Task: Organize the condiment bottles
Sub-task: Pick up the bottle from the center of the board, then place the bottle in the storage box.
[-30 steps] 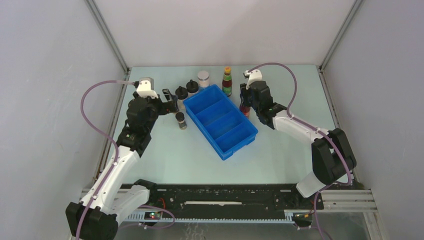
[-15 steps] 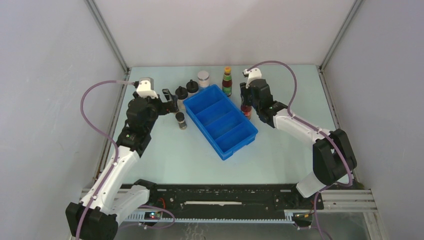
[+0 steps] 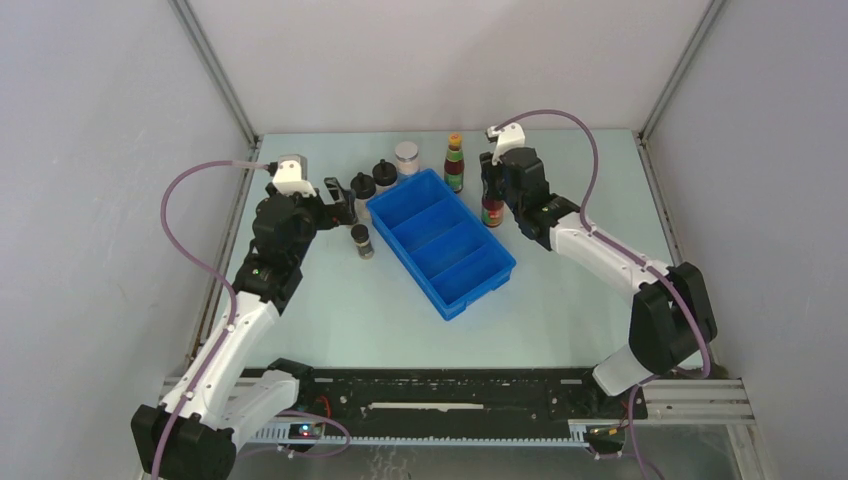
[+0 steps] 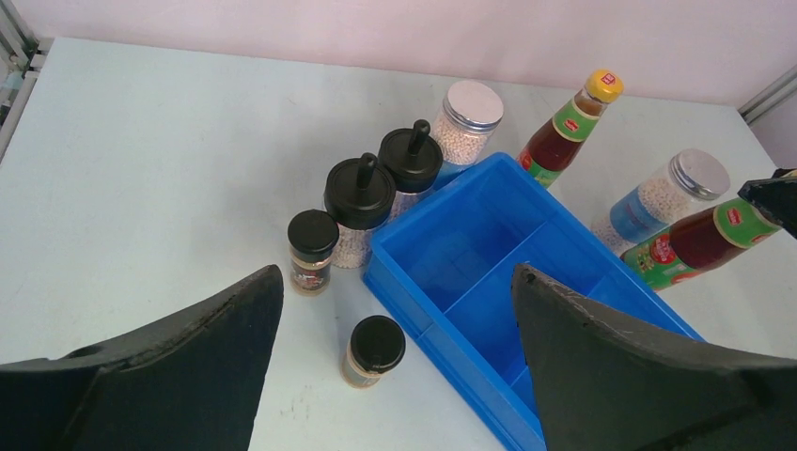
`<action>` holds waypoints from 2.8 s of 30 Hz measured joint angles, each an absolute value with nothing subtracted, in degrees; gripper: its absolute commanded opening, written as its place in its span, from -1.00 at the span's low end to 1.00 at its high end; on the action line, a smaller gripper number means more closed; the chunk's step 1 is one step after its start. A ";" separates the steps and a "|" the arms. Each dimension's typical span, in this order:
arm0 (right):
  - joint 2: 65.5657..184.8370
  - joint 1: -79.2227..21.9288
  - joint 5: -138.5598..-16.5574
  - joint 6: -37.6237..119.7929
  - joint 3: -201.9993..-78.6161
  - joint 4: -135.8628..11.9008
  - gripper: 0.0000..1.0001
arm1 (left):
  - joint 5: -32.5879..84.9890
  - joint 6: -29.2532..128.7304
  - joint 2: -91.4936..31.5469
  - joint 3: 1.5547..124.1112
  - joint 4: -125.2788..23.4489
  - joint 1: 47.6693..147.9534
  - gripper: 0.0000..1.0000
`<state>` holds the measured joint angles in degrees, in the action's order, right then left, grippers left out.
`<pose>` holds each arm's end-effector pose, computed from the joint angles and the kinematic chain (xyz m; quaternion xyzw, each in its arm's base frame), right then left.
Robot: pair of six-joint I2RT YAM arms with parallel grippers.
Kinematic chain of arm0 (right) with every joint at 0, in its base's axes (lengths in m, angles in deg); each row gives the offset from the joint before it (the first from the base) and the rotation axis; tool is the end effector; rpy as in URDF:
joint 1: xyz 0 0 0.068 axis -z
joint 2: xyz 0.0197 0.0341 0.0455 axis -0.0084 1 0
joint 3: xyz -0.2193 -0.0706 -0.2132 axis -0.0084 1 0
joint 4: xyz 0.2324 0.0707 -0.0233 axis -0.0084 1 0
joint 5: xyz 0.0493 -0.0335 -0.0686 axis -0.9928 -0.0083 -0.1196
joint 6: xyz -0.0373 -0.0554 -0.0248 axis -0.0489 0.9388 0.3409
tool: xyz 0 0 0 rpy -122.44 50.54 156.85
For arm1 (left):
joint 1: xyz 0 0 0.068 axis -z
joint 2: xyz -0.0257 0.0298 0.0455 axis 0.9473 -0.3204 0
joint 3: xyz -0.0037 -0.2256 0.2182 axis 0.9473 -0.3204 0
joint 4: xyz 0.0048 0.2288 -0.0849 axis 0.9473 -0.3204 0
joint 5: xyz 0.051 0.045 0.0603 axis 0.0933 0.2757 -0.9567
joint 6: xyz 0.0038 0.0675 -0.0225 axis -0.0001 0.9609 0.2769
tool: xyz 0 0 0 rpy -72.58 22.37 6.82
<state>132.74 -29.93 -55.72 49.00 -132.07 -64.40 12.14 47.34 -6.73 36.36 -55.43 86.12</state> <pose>0.3253 0.1742 0.3502 -0.1512 0.7988 0.0476 0.5803 0.1896 -0.0440 0.3691 -0.0274 0.7590 -0.1242 0.6386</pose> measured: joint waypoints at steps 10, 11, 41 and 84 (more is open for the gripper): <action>130.75 -29.82 -55.42 49.96 -134.98 -63.48 -1.00 | 12.14 47.34 -6.73 36.36 -55.24 86.19 0.90; 130.51 -29.69 -55.42 49.99 -135.46 -63.44 -1.00 | 12.14 47.34 -6.73 36.36 -55.22 86.19 0.90; 131.76 -37.45 -58.19 49.96 -147.70 -58.04 -1.00 | 11.79 47.34 -6.12 36.36 -55.24 86.73 0.89; 160.65 -40.51 -63.68 48.83 -177.66 -50.43 -1.00 | 5.60 45.68 -3.65 34.48 -54.80 89.20 0.85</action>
<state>160.65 -40.51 -63.68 48.83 -177.66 -50.43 5.60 45.68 -3.65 34.48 -54.80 89.20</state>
